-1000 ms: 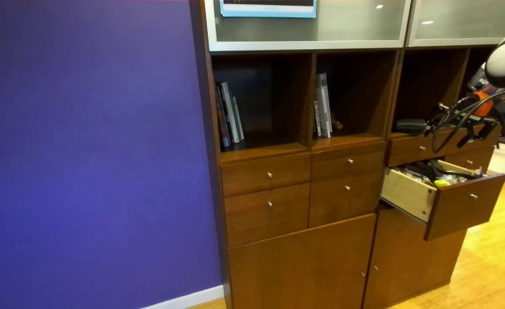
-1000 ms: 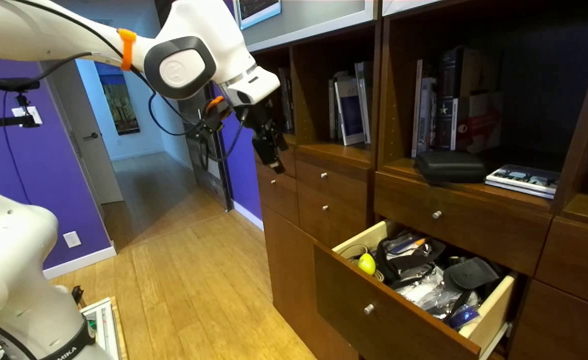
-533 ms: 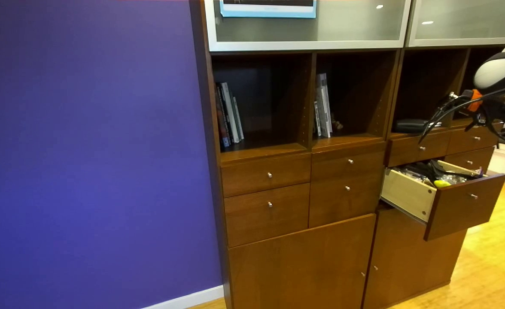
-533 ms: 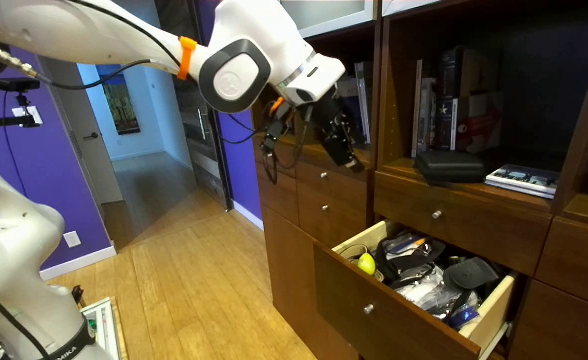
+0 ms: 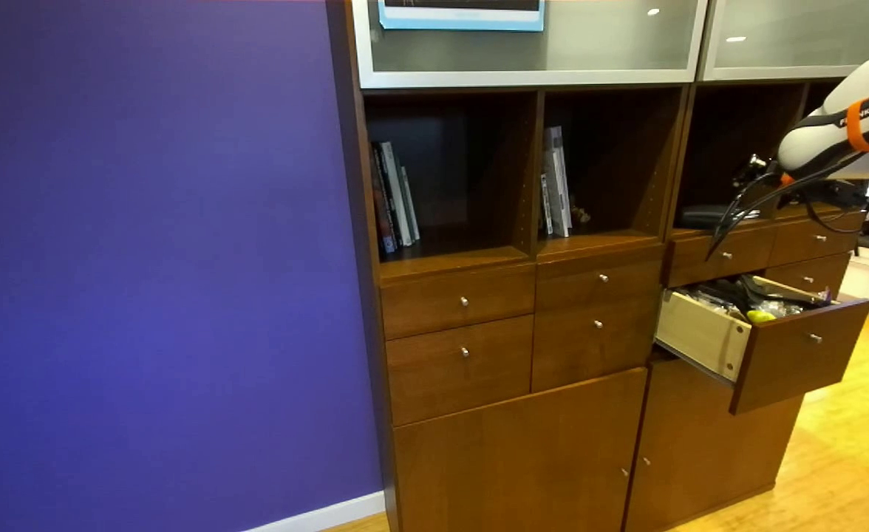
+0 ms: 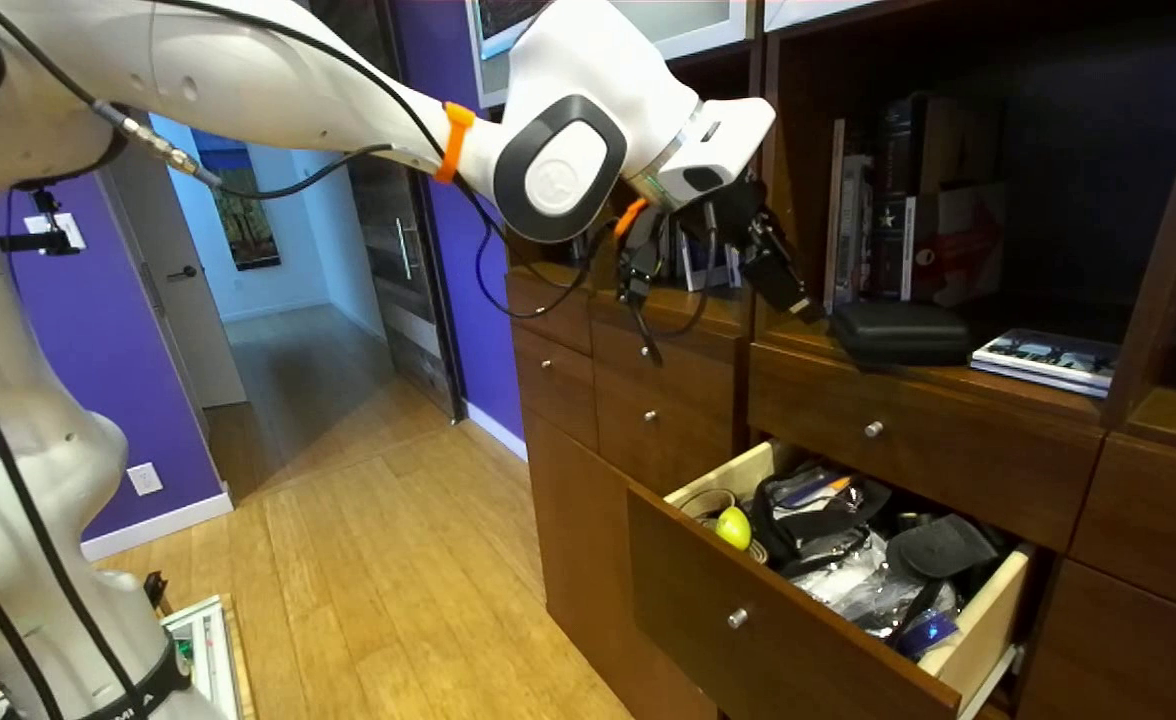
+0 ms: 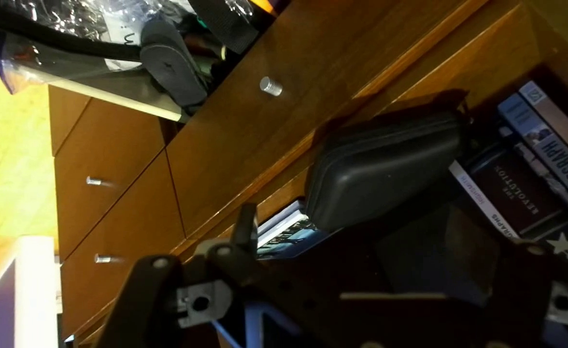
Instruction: Put the black case in the open drawer
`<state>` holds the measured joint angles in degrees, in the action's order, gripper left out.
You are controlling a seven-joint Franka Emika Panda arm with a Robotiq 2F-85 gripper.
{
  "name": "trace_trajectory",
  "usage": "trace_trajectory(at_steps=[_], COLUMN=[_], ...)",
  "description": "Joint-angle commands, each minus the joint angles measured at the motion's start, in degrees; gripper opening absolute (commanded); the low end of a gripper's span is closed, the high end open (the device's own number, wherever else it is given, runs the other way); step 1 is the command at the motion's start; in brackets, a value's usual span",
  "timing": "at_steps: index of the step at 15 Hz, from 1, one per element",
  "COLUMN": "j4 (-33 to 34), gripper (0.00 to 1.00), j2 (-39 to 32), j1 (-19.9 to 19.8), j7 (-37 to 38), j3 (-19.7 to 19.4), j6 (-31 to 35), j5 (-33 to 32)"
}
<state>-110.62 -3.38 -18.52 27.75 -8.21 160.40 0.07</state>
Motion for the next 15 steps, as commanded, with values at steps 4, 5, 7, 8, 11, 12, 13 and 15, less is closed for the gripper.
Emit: trace_trajectory(at_steps=[4,5,7,8,11,12,13,15], j4=[2.1,4.0,8.3,11.2,19.7,22.0,24.4,28.2], gripper=[1.00,1.00,1.00,1.00,1.00,1.00,1.00,1.00], j2=[-1.9,-3.7,-6.9,-8.8,-14.1,-15.7,-17.6,-20.6], j1=[2.3,2.6,0.4,-0.1,-2.0,-2.9,-3.8,-6.5], j7=[-7.6,-12.1,-21.5,-25.8,-35.6,-38.4,-40.7,-47.1], j3=[-1.5,-1.0,2.9,3.3,4.9,5.4,5.6,7.9], j6=[1.0,1.5,2.6,2.1,-0.7,-1.7,-2.6,-4.2], j5=[4.5,7.2,12.2,13.1,14.4,14.4,14.3,16.3])
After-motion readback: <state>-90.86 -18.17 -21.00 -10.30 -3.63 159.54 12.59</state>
